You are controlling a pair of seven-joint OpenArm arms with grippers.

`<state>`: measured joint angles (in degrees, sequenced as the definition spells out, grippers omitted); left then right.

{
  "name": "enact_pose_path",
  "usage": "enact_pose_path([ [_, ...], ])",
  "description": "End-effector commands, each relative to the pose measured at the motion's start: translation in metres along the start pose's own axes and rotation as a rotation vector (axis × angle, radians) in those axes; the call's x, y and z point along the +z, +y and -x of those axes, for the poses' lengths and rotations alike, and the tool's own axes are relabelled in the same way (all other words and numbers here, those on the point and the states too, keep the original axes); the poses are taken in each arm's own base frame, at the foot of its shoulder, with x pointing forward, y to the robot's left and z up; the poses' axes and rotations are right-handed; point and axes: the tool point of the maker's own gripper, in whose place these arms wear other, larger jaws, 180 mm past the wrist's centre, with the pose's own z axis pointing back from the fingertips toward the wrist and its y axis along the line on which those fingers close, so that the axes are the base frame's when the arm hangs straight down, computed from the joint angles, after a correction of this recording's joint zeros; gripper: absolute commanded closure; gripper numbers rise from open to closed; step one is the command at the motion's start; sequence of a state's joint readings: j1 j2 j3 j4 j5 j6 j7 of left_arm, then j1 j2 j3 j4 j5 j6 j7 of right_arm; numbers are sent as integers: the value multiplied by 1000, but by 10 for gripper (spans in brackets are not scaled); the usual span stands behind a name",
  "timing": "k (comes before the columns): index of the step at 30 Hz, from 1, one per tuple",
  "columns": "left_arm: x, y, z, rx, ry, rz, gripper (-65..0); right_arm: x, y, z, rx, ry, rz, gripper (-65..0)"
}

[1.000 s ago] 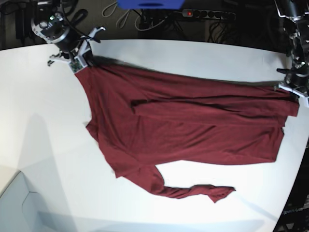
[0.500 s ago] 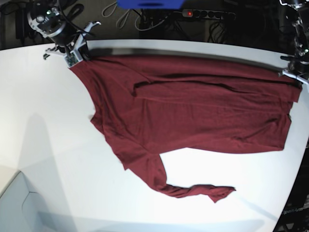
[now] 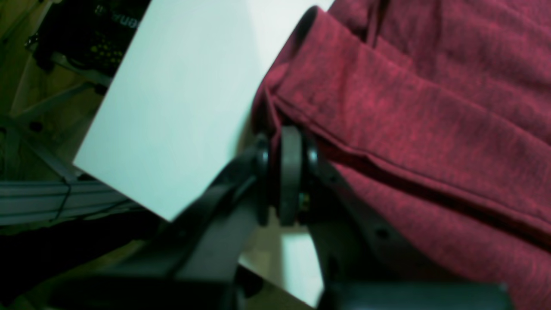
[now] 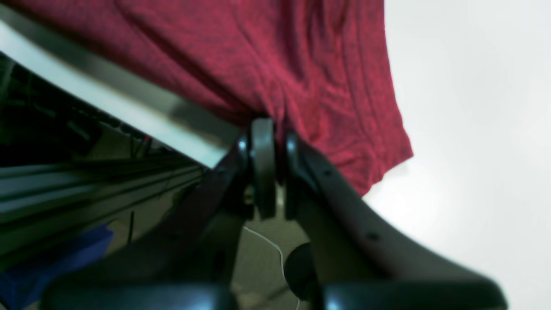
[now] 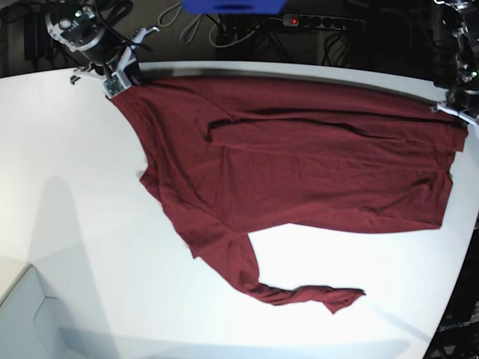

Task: Layout the t-shirt on the table in an organized manner, then fold the t-shirt properly
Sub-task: 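Pull both held shirt edges apart, stretching the folded shirt flat, then release the shirt and move both grippers along its sides toward the hem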

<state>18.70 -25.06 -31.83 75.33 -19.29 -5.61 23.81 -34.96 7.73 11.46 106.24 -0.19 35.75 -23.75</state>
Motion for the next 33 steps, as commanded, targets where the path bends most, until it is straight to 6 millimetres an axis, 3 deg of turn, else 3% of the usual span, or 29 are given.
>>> enact_pose_path([
  [1,2,11,-17,-16,-44,-26,-6,3,-3,-5,3,-24,9,0],
  [4,2,11,-17,-16,-44,-26,-30,3,-3,-5,3,-23,10,0],
  [9,2,10,-17,-15,-45,-25,-165,4,-3,-8,-3,-34,12,0],
  [13,2,11,-14,-17,-39,-26,-236,4,-2,-9,-1,-37,12,0],
  [21,5,11,-13,-25,-38,-24,-240,5,2,-6,-2,-32,1,-151],
  [25,6,15,-16,-17,-45,-32,-241,7,2,-11,4,-43,4,-182],
  [29,15,32,-35,39,-112,-80,-242,11,-4,-17,-41,-66,51,-190],
  [33,28,40,-67,83,-212,-108,-243,17,-14,-21,-98,-91,114,-281],
])
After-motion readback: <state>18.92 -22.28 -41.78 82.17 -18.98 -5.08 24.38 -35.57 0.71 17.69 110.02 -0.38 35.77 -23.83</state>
